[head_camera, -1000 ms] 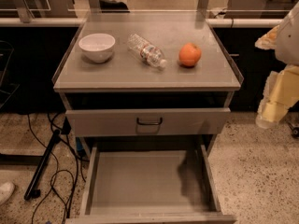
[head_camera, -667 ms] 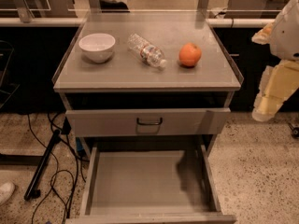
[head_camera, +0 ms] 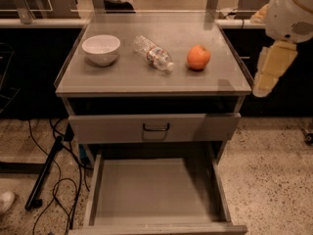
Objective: Place orange into middle drawer
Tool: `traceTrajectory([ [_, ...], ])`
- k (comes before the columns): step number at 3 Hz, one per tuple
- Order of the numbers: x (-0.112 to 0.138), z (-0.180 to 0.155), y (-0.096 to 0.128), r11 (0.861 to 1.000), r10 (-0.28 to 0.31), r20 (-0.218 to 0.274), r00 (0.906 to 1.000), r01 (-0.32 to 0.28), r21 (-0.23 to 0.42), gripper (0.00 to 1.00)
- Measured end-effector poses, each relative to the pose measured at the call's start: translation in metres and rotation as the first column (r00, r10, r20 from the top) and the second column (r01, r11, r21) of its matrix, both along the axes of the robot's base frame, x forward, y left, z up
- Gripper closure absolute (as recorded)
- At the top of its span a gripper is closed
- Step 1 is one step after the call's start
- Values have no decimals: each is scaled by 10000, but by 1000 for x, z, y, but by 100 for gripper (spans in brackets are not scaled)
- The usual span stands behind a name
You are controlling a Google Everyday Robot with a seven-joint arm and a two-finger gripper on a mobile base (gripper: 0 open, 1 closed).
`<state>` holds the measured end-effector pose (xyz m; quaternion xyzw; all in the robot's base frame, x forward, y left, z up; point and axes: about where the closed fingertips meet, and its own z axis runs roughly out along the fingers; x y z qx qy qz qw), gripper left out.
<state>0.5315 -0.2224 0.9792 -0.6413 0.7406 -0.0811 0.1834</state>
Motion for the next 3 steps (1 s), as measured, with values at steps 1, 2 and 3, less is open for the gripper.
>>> traceTrajectory([
  [1,35,-6,1,9982,602,270,9978,-600,-79,0],
  [2,35,-6,1,9982,602,270,9978,-600,-79,0],
  [3,54,-17,3,9973,731,257,9970,-732,51,0],
])
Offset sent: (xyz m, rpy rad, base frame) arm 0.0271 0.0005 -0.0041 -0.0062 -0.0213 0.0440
